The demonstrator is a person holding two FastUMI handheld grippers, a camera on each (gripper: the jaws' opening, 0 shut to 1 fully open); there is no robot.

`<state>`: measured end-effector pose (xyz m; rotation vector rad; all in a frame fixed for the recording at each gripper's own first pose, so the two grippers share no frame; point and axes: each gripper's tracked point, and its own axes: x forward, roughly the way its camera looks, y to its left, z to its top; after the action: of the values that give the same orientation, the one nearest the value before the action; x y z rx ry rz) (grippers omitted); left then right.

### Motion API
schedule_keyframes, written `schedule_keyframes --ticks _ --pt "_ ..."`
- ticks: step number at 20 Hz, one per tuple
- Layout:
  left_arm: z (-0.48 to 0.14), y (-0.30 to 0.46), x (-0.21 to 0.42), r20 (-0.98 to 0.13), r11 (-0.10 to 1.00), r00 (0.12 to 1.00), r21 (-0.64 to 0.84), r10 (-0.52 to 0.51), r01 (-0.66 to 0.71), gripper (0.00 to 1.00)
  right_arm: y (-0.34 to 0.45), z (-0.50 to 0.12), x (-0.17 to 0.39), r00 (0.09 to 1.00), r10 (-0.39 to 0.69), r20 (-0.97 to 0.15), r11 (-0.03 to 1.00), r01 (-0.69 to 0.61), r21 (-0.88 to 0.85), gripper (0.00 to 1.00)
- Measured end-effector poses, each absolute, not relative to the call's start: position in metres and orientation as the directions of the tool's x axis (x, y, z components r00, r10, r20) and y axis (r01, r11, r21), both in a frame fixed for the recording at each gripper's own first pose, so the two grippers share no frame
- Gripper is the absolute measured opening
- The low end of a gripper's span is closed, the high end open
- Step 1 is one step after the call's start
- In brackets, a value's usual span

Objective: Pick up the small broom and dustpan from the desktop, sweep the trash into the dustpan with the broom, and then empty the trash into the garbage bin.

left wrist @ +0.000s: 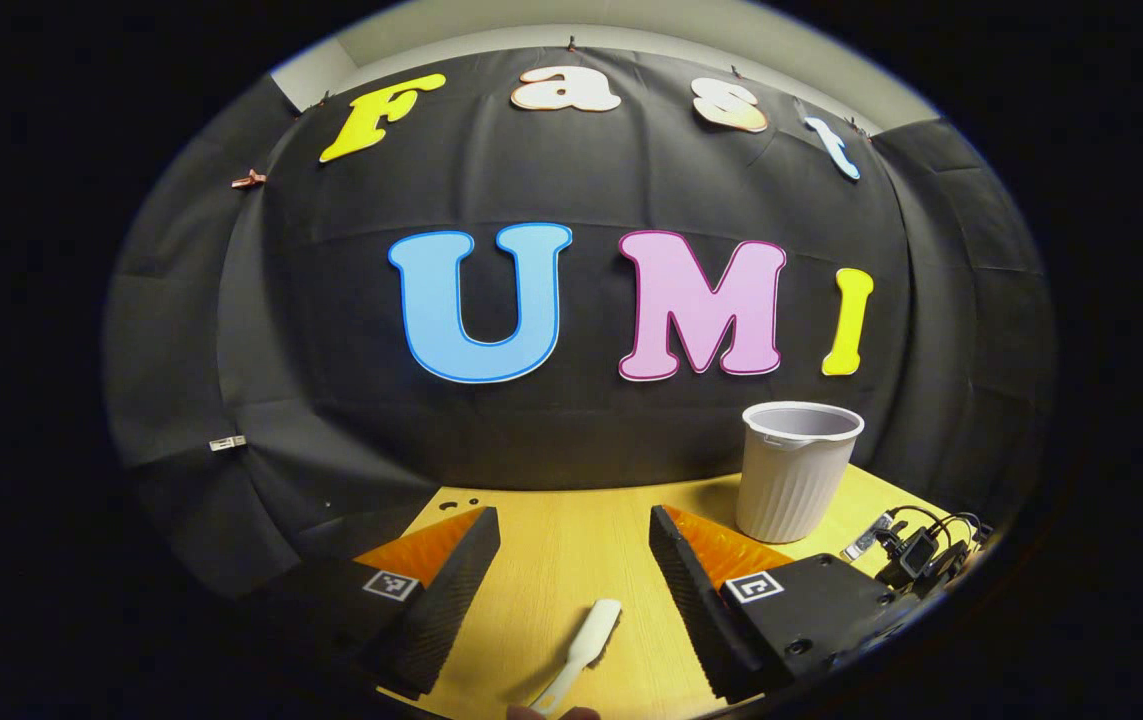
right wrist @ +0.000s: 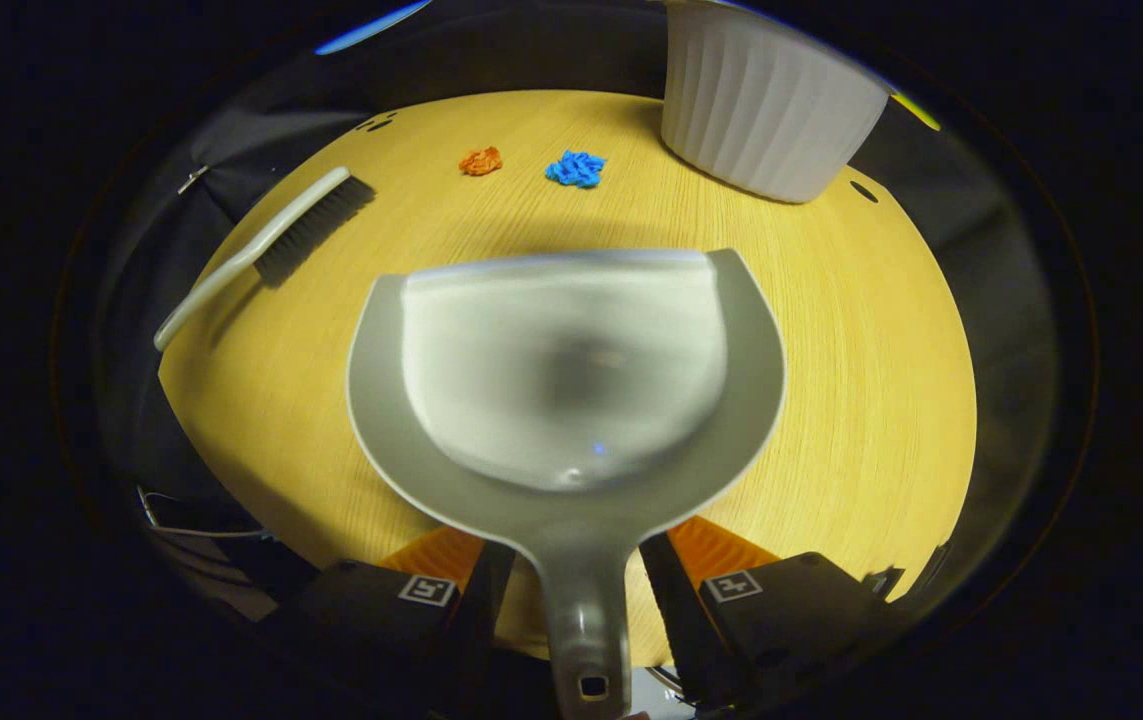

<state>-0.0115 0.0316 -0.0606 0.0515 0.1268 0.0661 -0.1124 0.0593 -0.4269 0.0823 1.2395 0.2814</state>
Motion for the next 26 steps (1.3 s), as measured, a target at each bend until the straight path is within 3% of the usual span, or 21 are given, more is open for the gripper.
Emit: schedule_keyframes --ticks 2,3,7,10,15,21,26 --pt "-0.066 0.032 -0.010 -0.137 0.996 0.988 0.052 0.077 -0.070 0.95 0.059 -0.429 -0.111 0.294 0.262 -0.919 0.959 -0.184 0.214 0.65" --pt "-0.069 0.031 -0.009 -0.149 0.996 0.986 0.052 0.079 -0.072 0.95 0.060 -0.427 -0.110 0.299 0.264 -0.917 0.959 -0.186 0.215 0.50" --pt "-0.091 0.031 -0.007 -0.203 0.995 0.976 0.071 0.080 -0.067 0.95 0.060 -0.427 -0.107 0.304 0.285 -0.909 0.951 -0.205 0.230 0.36" --pt "-0.117 0.029 -0.005 -0.272 0.995 0.960 0.087 0.064 -0.042 0.95 0.054 -0.425 -0.106 0.305 0.302 -0.903 0.943 -0.234 0.236 0.34" --pt "-0.177 0.028 -0.004 -0.466 0.997 0.885 0.068 0.012 0.022 0.95 0.039 -0.400 -0.113 0.337 0.320 -0.885 0.923 -0.320 0.212 0.39" --pt "-0.273 0.027 -0.008 -0.736 0.985 0.674 0.059 -0.068 0.165 0.95 0.019 -0.381 -0.121 0.355 0.342 -0.870 0.917 -0.327 0.227 0.36" --pt "-0.333 0.041 -0.008 -0.842 0.984 0.536 0.045 -0.055 0.171 0.93 -0.001 -0.372 -0.123 0.382 0.321 -0.866 0.932 -0.289 0.218 0.36"
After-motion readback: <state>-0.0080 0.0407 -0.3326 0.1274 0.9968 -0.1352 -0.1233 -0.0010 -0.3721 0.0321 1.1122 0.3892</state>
